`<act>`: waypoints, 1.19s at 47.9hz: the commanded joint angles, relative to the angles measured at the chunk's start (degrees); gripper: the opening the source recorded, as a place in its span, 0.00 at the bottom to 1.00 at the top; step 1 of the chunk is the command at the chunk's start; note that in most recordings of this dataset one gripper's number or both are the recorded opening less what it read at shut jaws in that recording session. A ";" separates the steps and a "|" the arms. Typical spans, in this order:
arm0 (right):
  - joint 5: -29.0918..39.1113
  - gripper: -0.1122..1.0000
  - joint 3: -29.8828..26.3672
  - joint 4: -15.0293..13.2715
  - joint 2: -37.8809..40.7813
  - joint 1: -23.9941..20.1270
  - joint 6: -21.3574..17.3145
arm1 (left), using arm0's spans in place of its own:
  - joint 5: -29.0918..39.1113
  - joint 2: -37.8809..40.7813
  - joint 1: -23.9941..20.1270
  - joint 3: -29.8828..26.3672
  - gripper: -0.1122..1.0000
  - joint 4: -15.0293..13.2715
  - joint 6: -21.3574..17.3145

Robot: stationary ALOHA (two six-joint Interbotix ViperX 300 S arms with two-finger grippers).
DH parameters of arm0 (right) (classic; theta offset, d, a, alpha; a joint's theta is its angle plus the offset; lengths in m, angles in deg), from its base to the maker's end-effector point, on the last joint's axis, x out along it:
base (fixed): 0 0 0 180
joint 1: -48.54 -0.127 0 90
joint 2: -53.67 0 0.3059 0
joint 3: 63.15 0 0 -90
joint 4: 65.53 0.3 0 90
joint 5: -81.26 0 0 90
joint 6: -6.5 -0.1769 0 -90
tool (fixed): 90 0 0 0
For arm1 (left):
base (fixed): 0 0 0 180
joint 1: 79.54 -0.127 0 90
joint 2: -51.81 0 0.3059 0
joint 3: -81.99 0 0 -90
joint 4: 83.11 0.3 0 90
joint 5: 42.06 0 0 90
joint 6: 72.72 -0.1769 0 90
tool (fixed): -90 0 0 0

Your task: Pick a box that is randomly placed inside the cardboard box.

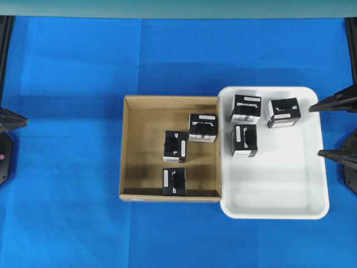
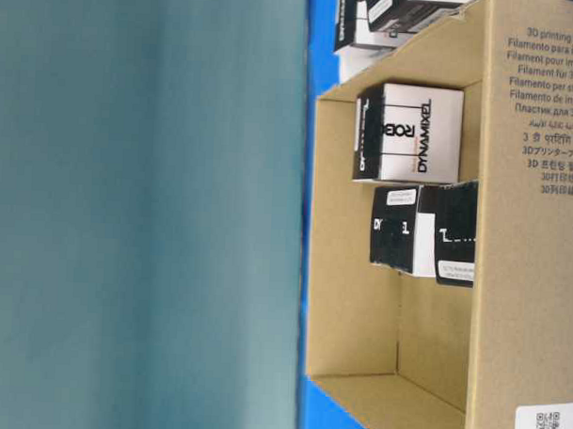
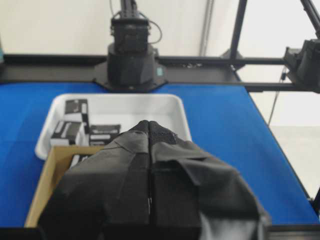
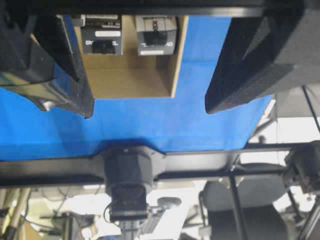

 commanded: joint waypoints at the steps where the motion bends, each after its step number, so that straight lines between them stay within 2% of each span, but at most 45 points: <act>1: -0.18 0.96 -0.70 -0.09 -0.09 0.00 0.09 | -0.35 0.44 0.09 -1.41 0.04 0.09 -0.09; 57: -0.18 0.96 -0.79 -0.09 -0.88 0.00 0.09 | -0.35 0.79 0.00 -1.23 0.04 0.00 -0.26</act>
